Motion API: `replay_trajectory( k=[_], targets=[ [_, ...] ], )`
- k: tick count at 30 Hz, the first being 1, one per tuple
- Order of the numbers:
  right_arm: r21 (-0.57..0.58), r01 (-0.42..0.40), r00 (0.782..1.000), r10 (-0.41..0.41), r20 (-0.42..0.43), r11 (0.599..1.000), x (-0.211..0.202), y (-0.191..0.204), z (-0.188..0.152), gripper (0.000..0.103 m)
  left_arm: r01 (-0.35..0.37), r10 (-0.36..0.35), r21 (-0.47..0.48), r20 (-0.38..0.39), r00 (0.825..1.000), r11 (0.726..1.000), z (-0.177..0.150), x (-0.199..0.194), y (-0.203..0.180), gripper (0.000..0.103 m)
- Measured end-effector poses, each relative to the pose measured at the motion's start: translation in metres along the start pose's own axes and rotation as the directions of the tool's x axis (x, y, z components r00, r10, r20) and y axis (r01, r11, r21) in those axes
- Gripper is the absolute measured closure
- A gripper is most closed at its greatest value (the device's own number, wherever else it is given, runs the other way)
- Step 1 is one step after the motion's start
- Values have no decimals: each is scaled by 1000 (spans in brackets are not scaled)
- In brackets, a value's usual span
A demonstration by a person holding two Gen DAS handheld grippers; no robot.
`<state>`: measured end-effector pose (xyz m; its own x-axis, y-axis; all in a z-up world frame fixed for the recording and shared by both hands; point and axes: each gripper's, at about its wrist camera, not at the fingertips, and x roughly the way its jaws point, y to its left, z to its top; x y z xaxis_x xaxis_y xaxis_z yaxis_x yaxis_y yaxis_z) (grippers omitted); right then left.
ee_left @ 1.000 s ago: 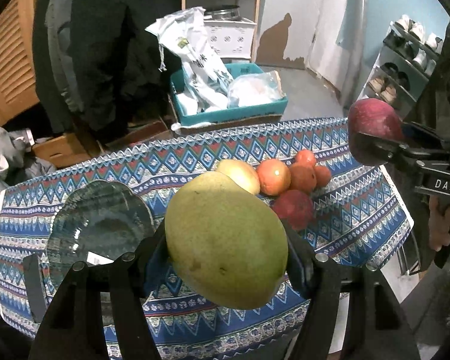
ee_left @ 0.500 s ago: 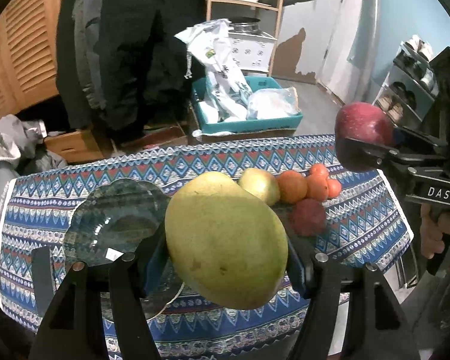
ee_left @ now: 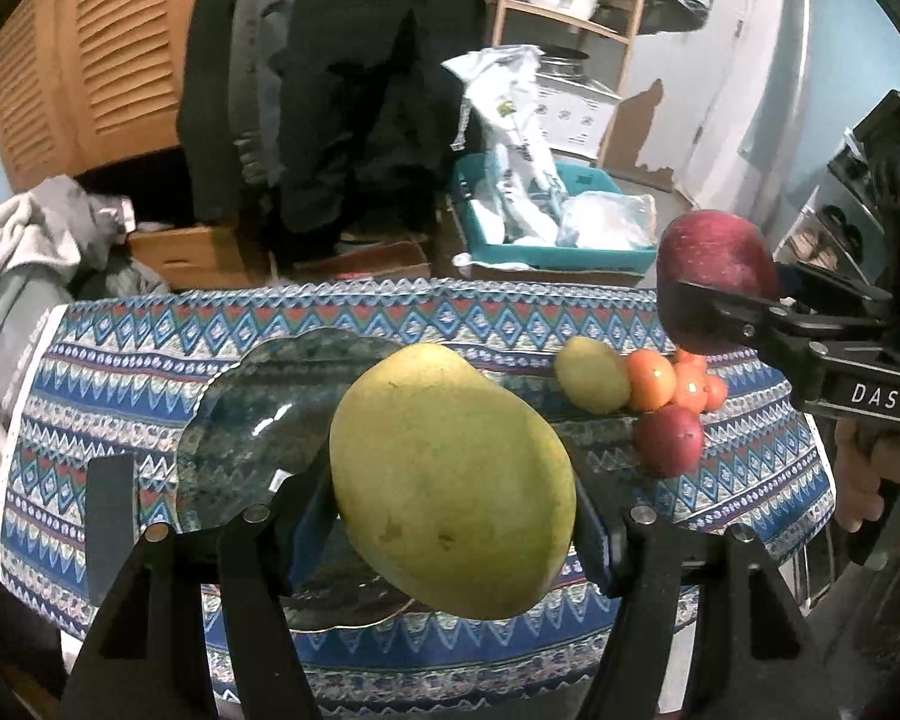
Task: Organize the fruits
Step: 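Carry the mango with left tool while right tool carries the apple over the glass plate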
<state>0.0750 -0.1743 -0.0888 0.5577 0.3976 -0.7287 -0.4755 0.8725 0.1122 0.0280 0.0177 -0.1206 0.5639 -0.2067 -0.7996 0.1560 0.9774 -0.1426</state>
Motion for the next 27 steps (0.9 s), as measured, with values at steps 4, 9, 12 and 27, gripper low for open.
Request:
replay_trajectory(
  k=[4,9,12,27],
  targets=[
    [-19,-28,1000,27,-15,999,16,17,6,24,-17,17,-28,-9,1000,999,-4,4,19,34],
    [-50,-61,997,58,-45,997,40,40,14,24,-36,34,-69,-28,999,997,-11,10,43,34],
    [-69,-77,995,73,-66,995,55,54,18,24,-46,43,-89,-36,998,995,-14,12,55,34],
    [-70,-149,971,133,-199,986,127,92,12,24,-95,71,-159,-155,985,983,-38,54,100,34]
  ],
)
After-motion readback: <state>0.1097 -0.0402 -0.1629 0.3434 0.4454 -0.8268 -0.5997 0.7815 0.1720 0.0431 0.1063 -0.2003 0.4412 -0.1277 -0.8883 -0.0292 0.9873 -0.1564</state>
